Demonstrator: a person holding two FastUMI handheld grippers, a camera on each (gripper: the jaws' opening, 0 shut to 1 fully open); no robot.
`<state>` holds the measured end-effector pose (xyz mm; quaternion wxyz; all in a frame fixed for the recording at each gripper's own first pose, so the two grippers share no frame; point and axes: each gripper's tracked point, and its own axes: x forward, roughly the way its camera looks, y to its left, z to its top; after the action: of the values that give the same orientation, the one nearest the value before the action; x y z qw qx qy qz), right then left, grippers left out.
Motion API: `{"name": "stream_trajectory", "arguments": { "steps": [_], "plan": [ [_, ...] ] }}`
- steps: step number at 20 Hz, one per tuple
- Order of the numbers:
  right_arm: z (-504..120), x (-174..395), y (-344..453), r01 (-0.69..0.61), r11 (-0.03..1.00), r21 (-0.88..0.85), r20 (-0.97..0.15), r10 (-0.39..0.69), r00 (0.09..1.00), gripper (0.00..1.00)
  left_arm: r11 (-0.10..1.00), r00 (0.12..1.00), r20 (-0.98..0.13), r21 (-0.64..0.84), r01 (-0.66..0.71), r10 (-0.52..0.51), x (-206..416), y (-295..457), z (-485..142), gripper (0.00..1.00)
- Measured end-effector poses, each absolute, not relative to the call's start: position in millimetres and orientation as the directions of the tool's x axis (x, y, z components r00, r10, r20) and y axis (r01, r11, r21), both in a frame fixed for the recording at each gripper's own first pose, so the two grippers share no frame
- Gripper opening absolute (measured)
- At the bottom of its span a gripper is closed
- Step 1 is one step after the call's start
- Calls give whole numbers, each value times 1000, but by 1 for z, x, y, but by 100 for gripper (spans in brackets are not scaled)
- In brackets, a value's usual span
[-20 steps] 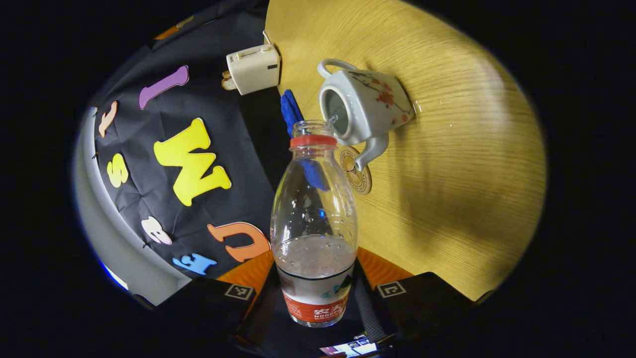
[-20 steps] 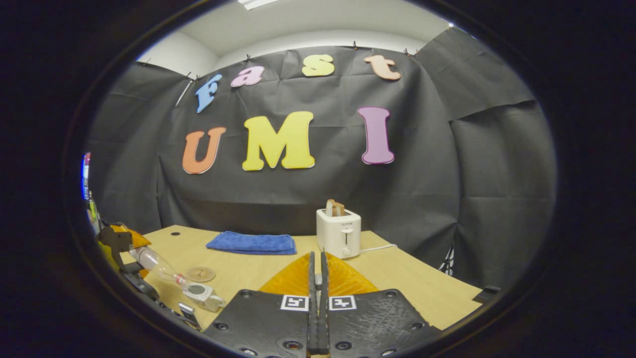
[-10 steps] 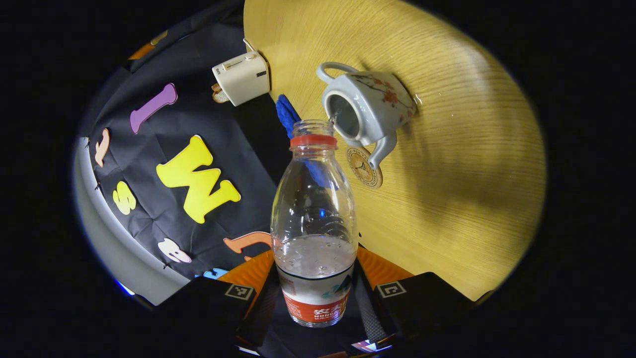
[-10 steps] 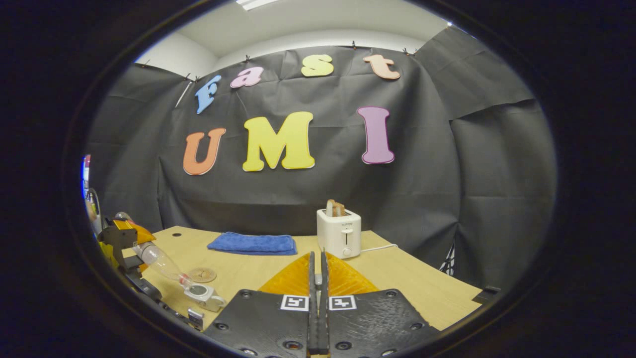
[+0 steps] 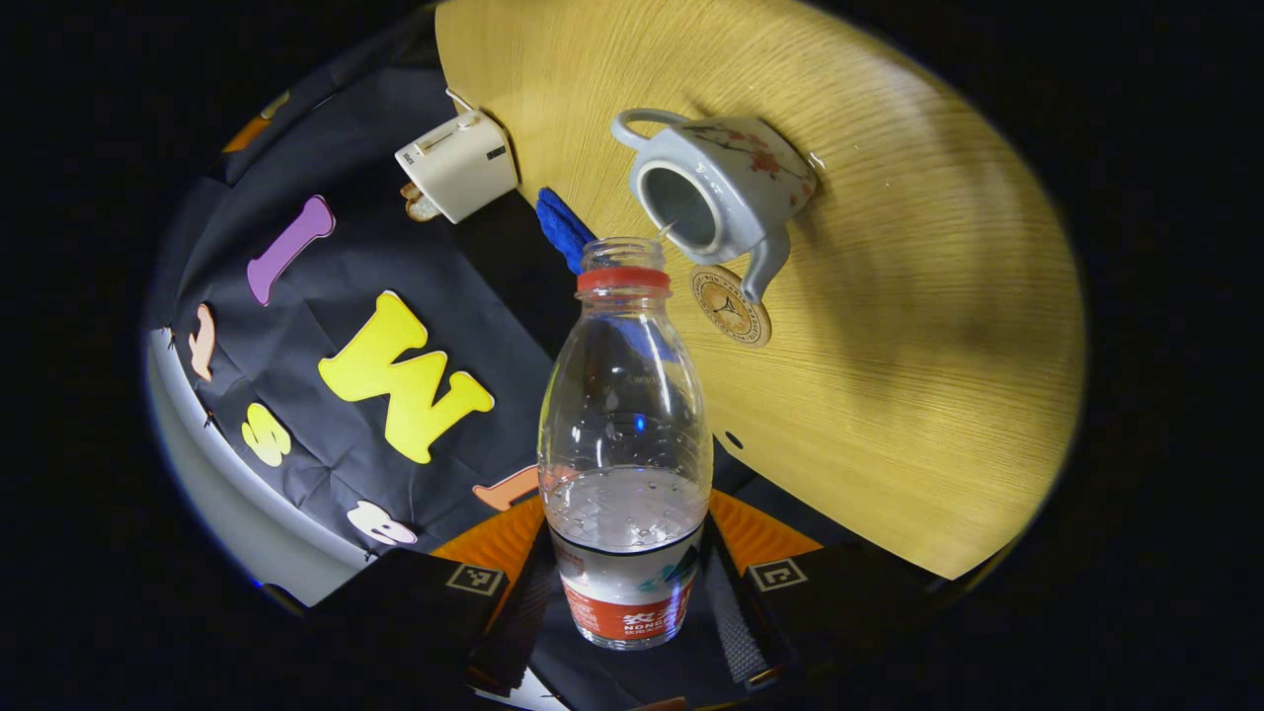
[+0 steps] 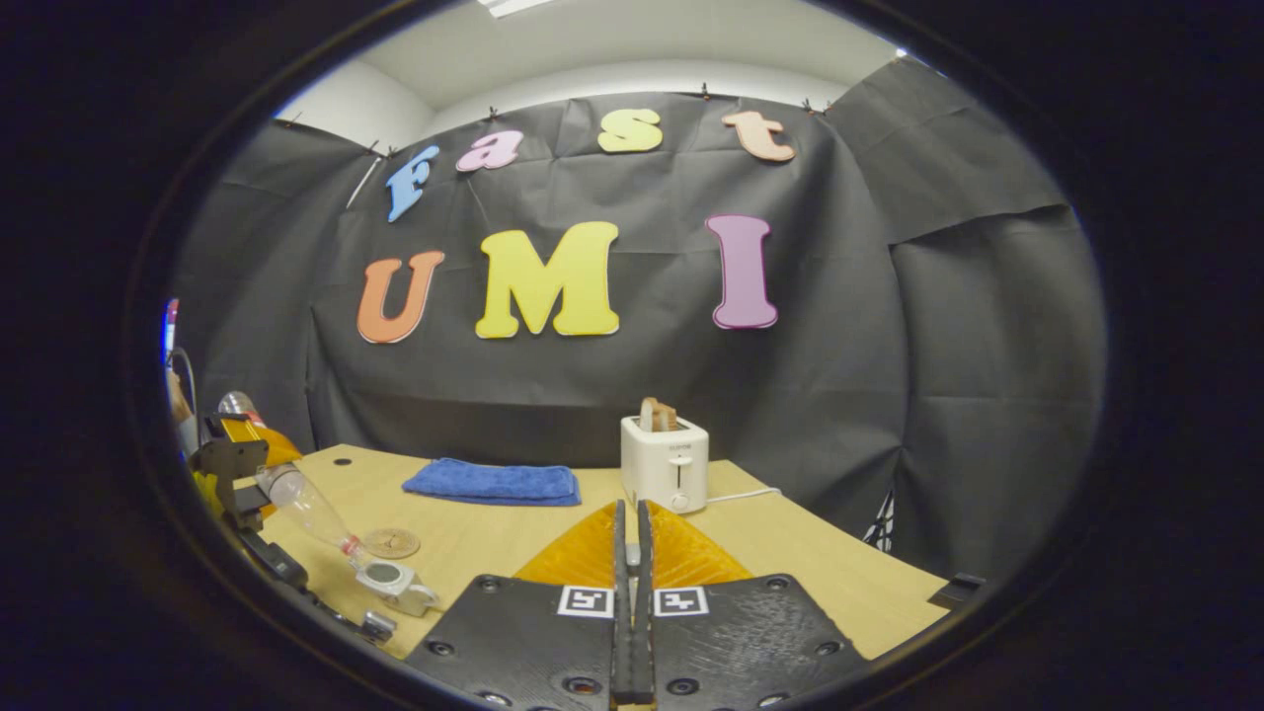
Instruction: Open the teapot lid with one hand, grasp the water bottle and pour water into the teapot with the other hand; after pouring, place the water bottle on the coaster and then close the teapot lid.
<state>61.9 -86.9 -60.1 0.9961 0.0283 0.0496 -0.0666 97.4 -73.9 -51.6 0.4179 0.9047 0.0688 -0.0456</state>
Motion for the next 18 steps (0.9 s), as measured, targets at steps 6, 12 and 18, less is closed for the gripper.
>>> {"name": "stream_trajectory", "arguments": {
  "steps": [6,12,18],
  "plan": [
    [-62,63,-88,142,989,32,-104,-138,985,0,-667,989,-131,730,146,72,96,-84,-51,75],
    [-65,64,-93,166,986,20,-109,-163,981,0,-653,988,-141,743,146,61,97,-84,-53,75],
    [-68,65,-107,206,979,4,-116,-204,972,0,-349,963,-267,901,257,19,92,-72,-79,75]
  ]
}}
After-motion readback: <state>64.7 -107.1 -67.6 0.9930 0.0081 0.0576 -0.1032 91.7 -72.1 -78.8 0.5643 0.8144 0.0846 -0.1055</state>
